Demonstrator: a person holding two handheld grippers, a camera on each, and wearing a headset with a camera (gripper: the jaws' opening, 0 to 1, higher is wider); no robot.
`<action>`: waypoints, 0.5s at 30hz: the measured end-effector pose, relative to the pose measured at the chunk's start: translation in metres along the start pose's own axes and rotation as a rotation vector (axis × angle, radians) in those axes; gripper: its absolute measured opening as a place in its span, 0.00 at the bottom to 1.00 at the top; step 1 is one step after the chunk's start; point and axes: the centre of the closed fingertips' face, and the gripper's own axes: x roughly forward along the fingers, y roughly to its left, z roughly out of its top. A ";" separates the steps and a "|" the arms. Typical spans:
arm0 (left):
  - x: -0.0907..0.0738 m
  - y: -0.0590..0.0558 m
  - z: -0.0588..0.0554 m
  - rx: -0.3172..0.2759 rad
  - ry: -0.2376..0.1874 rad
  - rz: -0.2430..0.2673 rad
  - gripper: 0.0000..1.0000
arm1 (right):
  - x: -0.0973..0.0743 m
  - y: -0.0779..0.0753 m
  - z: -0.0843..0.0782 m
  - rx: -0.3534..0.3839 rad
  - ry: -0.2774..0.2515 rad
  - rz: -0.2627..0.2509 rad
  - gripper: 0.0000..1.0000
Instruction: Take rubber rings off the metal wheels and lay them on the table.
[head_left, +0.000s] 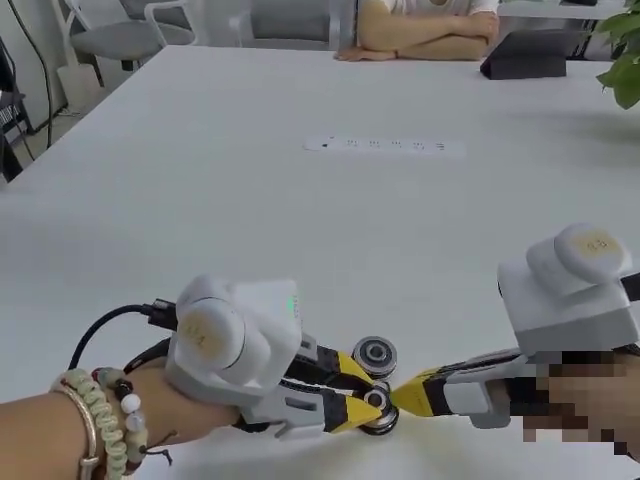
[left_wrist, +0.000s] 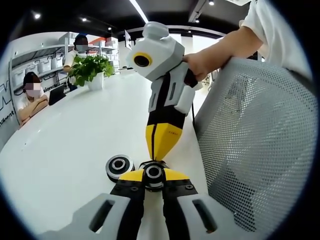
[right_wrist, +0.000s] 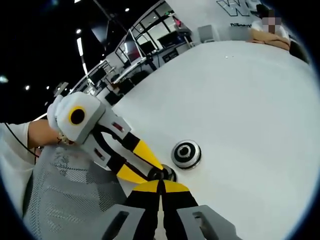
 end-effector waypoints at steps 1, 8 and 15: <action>0.000 0.000 0.000 -0.002 0.000 0.000 0.07 | 0.000 0.000 0.000 -0.003 0.000 0.000 0.00; 0.001 0.000 0.000 -0.011 -0.005 -0.002 0.07 | 0.000 -0.001 0.000 0.000 -0.006 0.005 0.00; 0.001 0.000 0.000 -0.014 -0.008 -0.002 0.07 | 0.000 0.000 0.000 -0.011 -0.010 0.011 0.00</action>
